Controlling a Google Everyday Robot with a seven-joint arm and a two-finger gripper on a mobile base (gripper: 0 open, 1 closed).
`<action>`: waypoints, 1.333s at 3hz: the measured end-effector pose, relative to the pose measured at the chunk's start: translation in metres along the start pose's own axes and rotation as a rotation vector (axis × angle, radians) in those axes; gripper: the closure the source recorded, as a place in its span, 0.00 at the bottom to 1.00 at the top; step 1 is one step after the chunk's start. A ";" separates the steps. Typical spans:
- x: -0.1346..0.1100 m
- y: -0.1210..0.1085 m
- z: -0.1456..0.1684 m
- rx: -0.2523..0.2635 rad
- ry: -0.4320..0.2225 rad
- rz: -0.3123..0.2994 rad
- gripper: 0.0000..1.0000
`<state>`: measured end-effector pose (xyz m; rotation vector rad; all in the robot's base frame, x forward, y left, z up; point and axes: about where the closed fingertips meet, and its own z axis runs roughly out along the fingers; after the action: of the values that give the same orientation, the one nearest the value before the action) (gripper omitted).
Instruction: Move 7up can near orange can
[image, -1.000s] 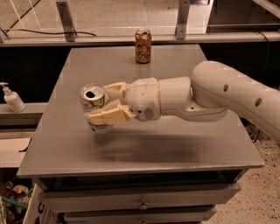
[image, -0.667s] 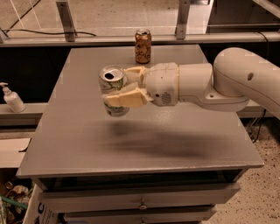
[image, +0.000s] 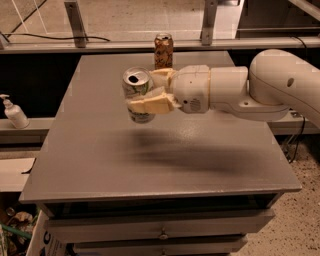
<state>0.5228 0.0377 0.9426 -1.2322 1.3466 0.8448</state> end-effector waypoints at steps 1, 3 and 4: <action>0.010 -0.043 -0.019 0.095 0.002 -0.019 1.00; 0.036 -0.115 -0.055 0.236 0.053 -0.019 1.00; 0.038 -0.145 -0.063 0.277 0.061 -0.022 1.00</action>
Offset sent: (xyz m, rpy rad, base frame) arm 0.1147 -0.1064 -0.0150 -0.0414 -0.0523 -0.2910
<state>0.6520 -0.0612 0.9391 -1.0605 1.4422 0.5856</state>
